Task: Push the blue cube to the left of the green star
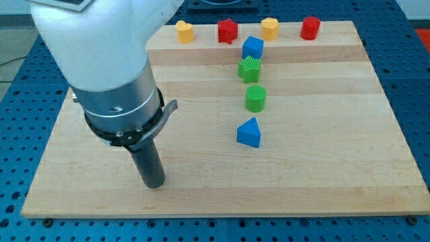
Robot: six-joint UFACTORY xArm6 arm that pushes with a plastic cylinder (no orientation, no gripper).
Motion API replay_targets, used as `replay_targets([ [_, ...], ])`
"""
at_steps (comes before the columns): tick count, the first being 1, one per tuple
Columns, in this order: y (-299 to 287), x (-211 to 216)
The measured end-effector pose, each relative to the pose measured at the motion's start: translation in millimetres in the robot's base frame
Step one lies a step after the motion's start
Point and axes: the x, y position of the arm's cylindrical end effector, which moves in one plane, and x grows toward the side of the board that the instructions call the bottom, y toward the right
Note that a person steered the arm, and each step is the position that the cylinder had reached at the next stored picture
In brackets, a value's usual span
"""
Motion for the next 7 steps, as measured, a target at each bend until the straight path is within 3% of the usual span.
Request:
replay_targets([
  [7,-6.2,-1.1],
])
